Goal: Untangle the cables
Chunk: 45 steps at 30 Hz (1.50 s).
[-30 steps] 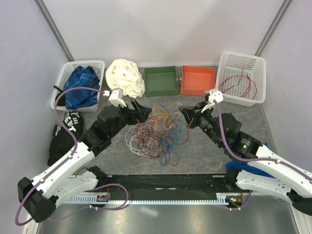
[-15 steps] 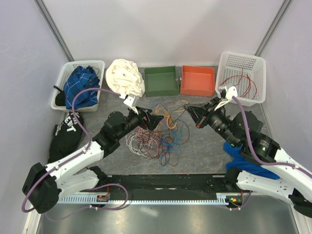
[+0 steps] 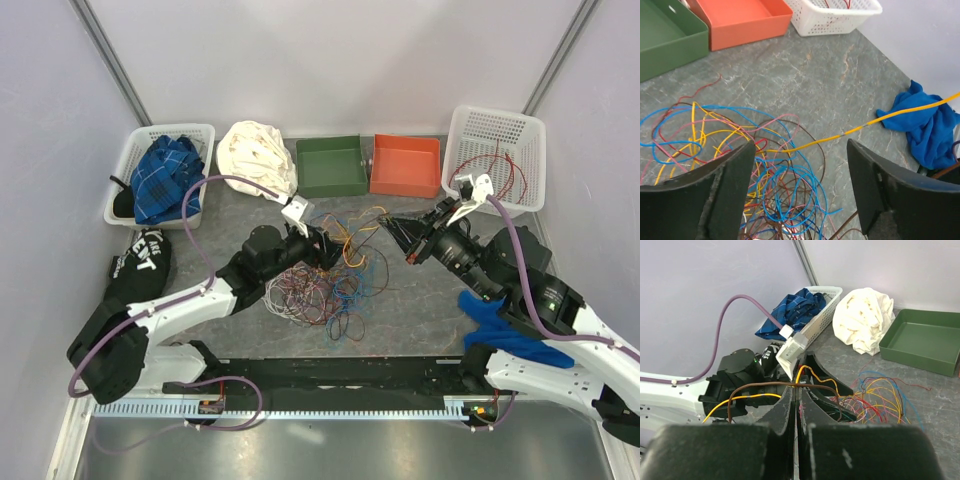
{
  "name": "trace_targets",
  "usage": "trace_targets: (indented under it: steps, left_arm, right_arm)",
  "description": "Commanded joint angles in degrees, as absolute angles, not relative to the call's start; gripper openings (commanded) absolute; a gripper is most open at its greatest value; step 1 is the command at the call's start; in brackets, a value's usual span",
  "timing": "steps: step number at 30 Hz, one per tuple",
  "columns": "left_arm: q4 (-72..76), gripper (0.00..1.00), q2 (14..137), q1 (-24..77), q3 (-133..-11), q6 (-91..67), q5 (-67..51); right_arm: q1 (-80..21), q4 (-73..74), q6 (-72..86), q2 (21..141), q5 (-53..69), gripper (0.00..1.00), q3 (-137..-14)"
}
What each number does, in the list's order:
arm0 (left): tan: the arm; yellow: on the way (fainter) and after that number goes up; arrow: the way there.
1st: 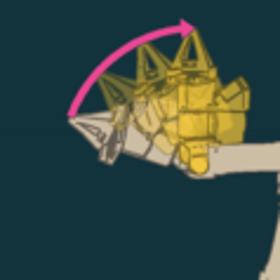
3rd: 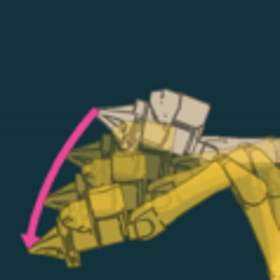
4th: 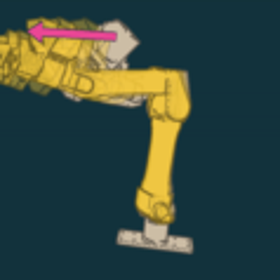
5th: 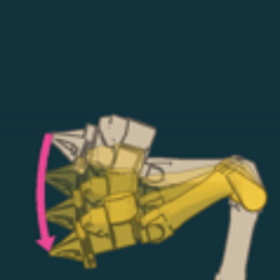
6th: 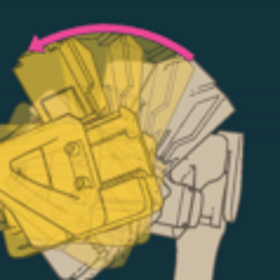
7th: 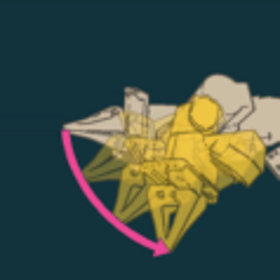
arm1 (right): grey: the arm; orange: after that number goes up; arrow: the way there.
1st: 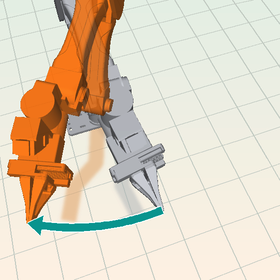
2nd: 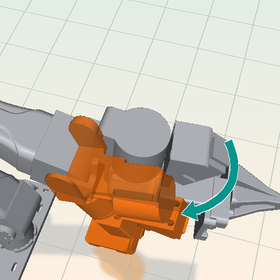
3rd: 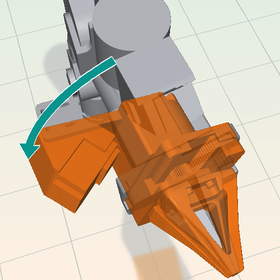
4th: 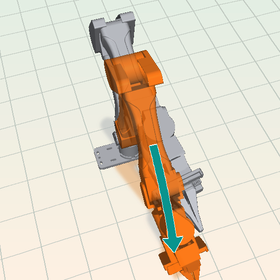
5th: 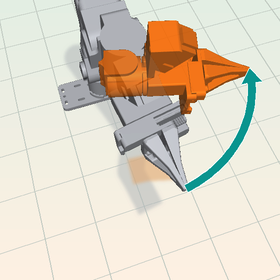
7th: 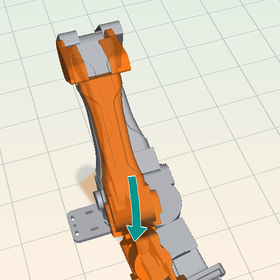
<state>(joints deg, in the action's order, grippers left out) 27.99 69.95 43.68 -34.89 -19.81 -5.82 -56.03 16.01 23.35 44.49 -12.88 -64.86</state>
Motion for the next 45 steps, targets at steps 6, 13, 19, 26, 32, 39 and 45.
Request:
trace_targets:
  steps: [6, 13, 19, 26, 32, 39, 45]
  left_arm:
    - [26.56, 0.21, 73.21, 44.38, -41.74, -13.89, 3.16]
    - [19.54, 0.02, 67.51, 44.38, -48.14, -8.70, 8.87]
    - [7.77, 0.02, 62.41, 44.38, -58.25, -9.75, 15.72]
    - [-3.24, 0.02, 62.75, 44.38, -73.20, -11.60, 17.49]
    - [-4.65, 0.02, 66.17, 44.30, -85.06, -10.99, 15.83]
    - [-7.82, 0.02, 73.12, 44.38, -102.20, -15.81, 7.66]
    - [-10.28, 0.02, 75.76, 44.47, -106.00, -17.84, 4.04]
  right_arm:
    - [-56.25, 15.91, 24.61, 41.84, -12.56, 0.00, -66.36]
    - [-56.25, 17.93, 24.35, 36.92, -16.17, 0.08, -63.64]
    - [-56.25, 21.00, 24.26, 33.49, -18.10, 0.82, -59.51]
    - [-56.25, 23.73, 23.30, 33.83, -23.02, 0.91, -55.29]
    - [-56.25, 17.43, 20.22, 38.31, -21.54, 0.89, -52.74]
    - [-56.25, 0.81, 16.79, 44.81, -17.14, 0.87, -52.29]
    - [-56.25, -7.72, 14.94, 52.55, -13.89, 0.86, -56.78]
